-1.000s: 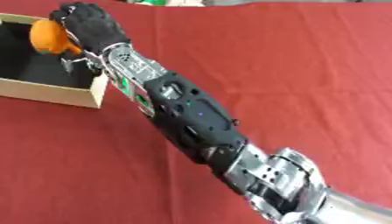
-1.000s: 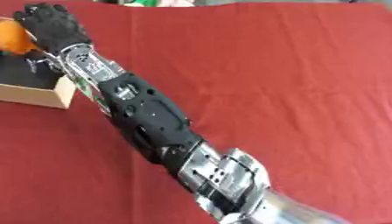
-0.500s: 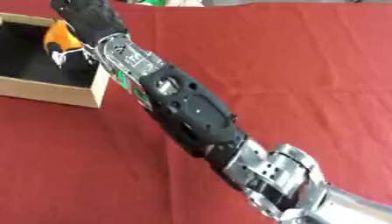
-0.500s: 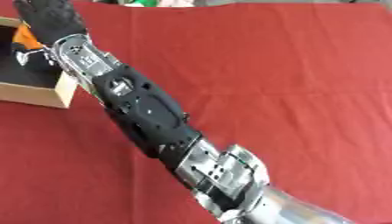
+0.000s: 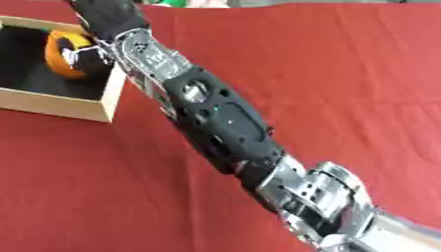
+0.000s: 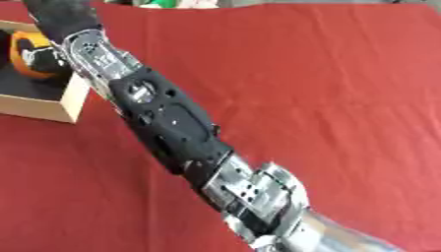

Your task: Pick up objects on the table and place them in the box.

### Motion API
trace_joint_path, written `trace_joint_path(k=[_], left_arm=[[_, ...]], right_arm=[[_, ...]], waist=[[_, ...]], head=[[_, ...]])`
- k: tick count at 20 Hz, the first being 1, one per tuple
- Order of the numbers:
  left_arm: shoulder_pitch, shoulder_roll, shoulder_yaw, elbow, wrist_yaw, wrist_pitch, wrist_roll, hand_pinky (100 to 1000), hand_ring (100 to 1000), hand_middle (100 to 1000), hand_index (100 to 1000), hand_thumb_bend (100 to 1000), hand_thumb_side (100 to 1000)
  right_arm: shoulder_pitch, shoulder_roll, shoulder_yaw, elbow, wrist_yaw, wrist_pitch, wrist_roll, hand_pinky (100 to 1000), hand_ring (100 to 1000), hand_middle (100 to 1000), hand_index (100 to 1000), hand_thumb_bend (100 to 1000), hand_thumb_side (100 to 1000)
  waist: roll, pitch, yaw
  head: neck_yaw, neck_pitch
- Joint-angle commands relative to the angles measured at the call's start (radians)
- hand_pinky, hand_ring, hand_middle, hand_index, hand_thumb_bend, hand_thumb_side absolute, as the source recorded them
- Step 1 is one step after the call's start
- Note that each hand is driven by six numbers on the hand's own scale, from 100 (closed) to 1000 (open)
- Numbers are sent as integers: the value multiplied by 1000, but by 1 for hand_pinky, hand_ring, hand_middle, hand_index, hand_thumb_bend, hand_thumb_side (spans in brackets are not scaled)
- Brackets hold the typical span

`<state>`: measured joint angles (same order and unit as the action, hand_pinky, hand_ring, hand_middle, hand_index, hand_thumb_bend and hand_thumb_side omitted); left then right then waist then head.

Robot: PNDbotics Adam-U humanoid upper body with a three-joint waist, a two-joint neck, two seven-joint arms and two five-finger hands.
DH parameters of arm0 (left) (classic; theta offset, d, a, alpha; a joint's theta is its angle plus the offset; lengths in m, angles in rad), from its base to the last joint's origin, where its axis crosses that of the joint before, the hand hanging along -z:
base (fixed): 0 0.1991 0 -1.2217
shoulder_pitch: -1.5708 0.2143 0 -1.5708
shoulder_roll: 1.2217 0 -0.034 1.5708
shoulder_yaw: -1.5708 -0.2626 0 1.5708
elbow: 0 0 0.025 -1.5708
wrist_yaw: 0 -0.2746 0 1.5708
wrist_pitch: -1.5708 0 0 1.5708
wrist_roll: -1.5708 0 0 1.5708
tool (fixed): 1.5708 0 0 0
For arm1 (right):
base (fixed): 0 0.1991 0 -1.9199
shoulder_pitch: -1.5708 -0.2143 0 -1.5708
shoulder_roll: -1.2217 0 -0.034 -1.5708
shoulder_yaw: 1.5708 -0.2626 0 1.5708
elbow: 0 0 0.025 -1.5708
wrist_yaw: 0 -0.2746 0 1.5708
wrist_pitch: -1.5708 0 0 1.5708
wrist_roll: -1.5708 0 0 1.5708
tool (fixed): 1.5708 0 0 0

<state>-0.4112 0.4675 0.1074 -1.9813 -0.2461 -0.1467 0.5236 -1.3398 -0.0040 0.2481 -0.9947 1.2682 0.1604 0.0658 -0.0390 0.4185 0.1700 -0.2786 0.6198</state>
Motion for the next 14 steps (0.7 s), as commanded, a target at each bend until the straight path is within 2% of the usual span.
trace_joint_path(k=[1, 5, 8, 11, 14], left_arm=[[-1, 34, 7, -19, -5, 0, 5, 575, 703, 637, 720, 536, 841], [10, 40, 19, -19, -11, 0, 26, 576, 704, 639, 721, 539, 839], [18, 41, 28, -19, -15, -3, 45, 576, 704, 641, 723, 544, 835], [23, 42, 35, -19, -20, -9, 65, 577, 705, 643, 727, 548, 832], [24, 42, 40, -19, -25, -20, 85, 579, 706, 645, 729, 555, 828]], right_arm=[[-29, -82, 13, -142, -125, 12, 9, 923, 912, 811, 921, 168, 531], [7, -231, 33, -356, -286, 43, 40, 922, 909, 808, 920, 164, 516], [65, -348, 34, -536, -379, 65, 57, 919, 908, 808, 917, 155, 512], [140, -452, 19, -707, -452, 92, 70, 918, 908, 809, 915, 137, 515], [230, -539, -18, -867, -510, 127, 57, 917, 907, 808, 911, 120, 515]], waist=[[11, -27, -8], [14, -20, -30], [20, -13, -46], [26, -6, -60], [31, 2, -71]], head=[[28, -16], [74, -26], [96, -30], [112, -30], [127, -33]])
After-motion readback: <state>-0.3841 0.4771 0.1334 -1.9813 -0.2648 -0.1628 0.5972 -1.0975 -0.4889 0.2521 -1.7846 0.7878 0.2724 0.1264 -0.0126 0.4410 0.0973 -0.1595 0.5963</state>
